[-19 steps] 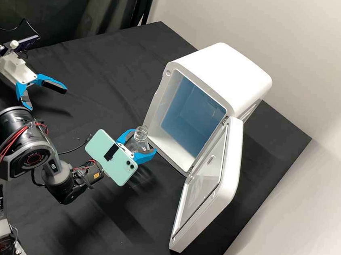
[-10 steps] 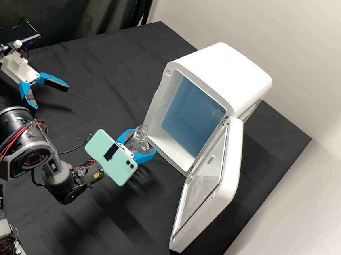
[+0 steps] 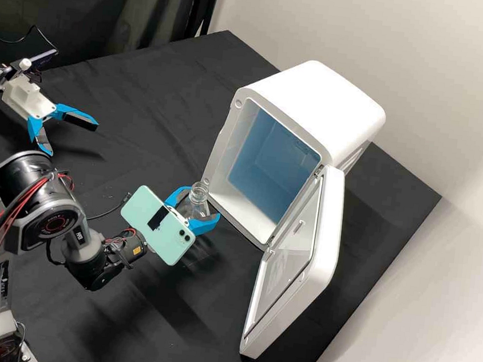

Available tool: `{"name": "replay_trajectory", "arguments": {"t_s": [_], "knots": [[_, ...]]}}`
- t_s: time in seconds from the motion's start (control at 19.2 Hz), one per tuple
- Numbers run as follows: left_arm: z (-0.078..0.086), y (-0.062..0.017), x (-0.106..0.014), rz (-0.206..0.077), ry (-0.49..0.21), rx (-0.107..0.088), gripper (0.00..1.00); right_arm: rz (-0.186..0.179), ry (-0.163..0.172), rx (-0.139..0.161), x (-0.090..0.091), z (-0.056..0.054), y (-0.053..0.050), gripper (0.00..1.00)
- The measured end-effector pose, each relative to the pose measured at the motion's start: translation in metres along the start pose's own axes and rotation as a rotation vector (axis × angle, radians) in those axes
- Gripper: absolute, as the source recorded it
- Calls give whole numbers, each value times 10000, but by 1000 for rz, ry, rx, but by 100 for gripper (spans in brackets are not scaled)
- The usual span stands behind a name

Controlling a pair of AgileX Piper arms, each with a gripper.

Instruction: Place the flask in the incubator

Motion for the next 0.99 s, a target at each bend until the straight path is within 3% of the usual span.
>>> {"name": "replay_trajectory", "arguments": {"t_s": [0.36, 0.68, 0.73, 0.83, 0.94, 0.99], "knots": [[-3, -7, 3, -4, 0, -4, 100, 67, -22, 11, 247, 67, 106, 0], [-10, -5, 10, -4, 0, -4, 100, 77, -27, 11, 286, 82, 130, 0], [-24, 11, 15, 2, 4, -1, 100, 103, -20, 7, 393, 86, 212, 0], [-39, 23, 18, 8, 12, -1, 100, 202, -21, 15, 579, 129, 438, 0], [-43, 30, 23, 10, 11, 1, 100, 259, -23, 21, 649, 141, 573, 0], [-43, 30, 23, 10, 11, 1, 100, 269, -18, 19, 668, 138, 598, 0]]}}
